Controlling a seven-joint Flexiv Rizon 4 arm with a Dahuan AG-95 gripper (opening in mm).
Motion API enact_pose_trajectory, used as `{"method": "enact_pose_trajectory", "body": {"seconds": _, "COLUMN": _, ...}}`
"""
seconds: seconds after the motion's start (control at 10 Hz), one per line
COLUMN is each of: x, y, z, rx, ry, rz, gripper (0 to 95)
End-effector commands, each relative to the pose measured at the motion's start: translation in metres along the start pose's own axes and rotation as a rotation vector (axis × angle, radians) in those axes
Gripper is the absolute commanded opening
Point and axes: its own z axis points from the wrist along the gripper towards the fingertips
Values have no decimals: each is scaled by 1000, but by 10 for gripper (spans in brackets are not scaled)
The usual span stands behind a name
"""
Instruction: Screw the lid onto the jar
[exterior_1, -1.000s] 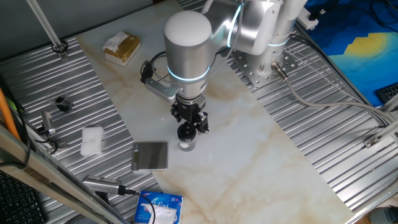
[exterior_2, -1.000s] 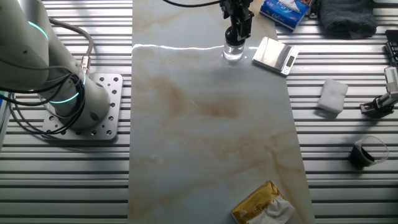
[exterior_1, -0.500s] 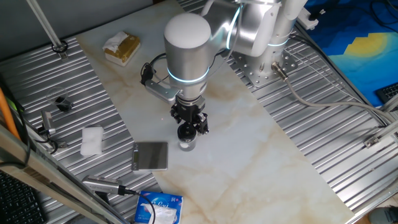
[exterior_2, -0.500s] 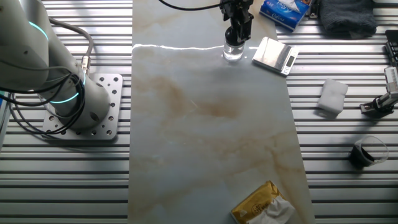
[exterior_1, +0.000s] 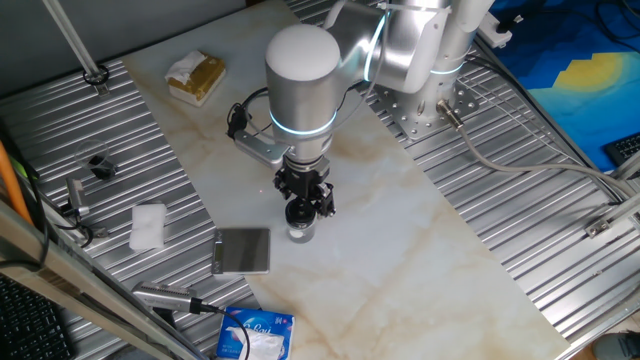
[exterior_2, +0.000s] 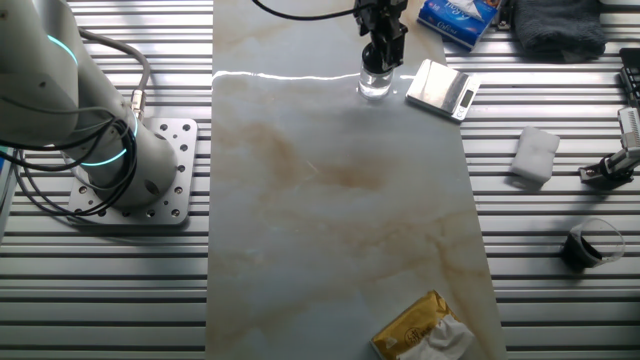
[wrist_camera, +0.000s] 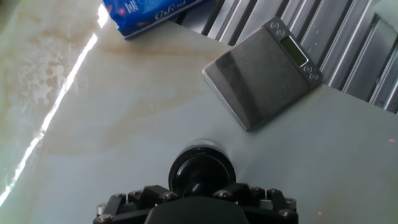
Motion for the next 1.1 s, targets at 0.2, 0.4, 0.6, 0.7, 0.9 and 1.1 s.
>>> {"method": "enact_pose_trajectory", "body": {"seconds": 0.2, "x": -1, "y": -1, "z": 1, "rx": -4, "ry": -1, "rz": 4, "gripper": 760}}
{"method": "enact_pose_trajectory", "body": {"seconds": 0.4, "x": -3, "y": -1, "z": 3, "rx": -5, "ry": -1, "rz": 10, "gripper": 760}}
{"method": "enact_pose_trajectory", "body": {"seconds": 0.6, "x": -3, "y": -2, "z": 6, "rx": -4, "ry": -3, "rz": 11, "gripper": 760}}
{"method": "enact_pose_trajectory", "body": {"seconds": 0.7, "x": -3, "y": -2, "z": 7, "rx": -4, "ry": -5, "rz": 10, "gripper": 760}}
{"method": "enact_pose_trajectory", "body": {"seconds": 0.9, "x": -3, "y": -2, "z": 8, "rx": -3, "ry": -6, "rz": 9, "gripper": 760}}
{"method": "enact_pose_trajectory", "body": {"seconds": 1.1, "x": -3, "y": -2, "z": 9, "rx": -3, "ry": -6, "rz": 7, "gripper": 760}}
